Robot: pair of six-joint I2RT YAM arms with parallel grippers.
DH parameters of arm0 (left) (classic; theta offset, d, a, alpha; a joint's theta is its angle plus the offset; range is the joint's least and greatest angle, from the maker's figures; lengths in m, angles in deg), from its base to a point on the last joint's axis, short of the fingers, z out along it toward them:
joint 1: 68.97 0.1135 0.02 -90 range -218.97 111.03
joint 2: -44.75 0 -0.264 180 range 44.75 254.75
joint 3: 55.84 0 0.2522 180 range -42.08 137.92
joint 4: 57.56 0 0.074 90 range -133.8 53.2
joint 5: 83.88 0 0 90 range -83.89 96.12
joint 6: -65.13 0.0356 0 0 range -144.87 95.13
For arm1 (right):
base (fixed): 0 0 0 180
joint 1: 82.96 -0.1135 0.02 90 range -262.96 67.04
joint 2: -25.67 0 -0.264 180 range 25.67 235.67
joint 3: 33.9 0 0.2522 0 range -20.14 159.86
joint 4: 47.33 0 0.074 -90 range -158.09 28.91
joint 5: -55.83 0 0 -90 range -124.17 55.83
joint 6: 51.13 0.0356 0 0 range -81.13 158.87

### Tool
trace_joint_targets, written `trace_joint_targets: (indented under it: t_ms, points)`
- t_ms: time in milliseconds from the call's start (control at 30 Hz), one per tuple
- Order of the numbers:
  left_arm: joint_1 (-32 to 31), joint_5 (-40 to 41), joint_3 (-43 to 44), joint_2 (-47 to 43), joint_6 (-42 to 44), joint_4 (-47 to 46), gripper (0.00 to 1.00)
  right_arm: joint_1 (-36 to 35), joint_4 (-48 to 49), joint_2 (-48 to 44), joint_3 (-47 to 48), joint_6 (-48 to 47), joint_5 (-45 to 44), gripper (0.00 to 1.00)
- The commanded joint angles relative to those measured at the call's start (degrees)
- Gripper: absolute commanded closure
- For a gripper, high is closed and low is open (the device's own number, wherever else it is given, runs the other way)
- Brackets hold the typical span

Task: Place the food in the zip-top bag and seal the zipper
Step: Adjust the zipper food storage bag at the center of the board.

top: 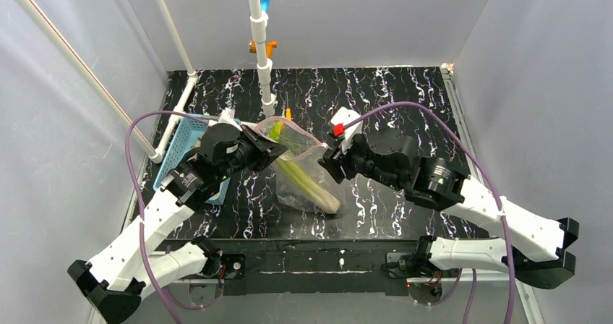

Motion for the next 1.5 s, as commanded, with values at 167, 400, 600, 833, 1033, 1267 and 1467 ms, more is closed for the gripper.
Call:
trace_joint_targets:
  t_ms: [167, 400, 600, 833, 1033, 1267, 1467]
  points:
    - [0.52, -4.53, 0.7, 1.18, 9.73, -5.06, 1.0, 0.69, -20.28, 8.51, 25.47, 14.21, 0.77, 0.04]
    - [0.5, -5.7, -0.39, 0.14, 9.24, -6.44, 1.0, 3.38, -32.17, 24.51, 45.93, 11.44, 0.68, 0.02]
    - [0.5, -5.95, -0.22, -0.24, 9.47, -6.15, 1.0, 5.78, -38.23, 34.25, 55.3, 9.92, 7.24, 0.12]
    - [0.48, -6.35, 0.02, -0.43, 10.08, -6.1, 1.0, 7.43, -40.8, 40.16, 57.54, 8.8, 9.38, 0.38]
    - [0.49, -7.18, -0.01, -0.51, 10.61, -6.26, 1.0, 11.23, -34.77, 40.03, 53.08, 10.19, 18.01, 0.5]
    - [0.52, -7.06, 1.63, -0.18, 12.65, -4.98, 1.0, 12.79, -32.13, 42.75, 52.4, 10.17, 20.04, 0.73]
    - [0.51, -6.56, 5.65, 0.24, 15.12, -3.63, 1.0, 12.23, -31.17, 39.2, 53.67, 8.77, 9.28, 0.99]
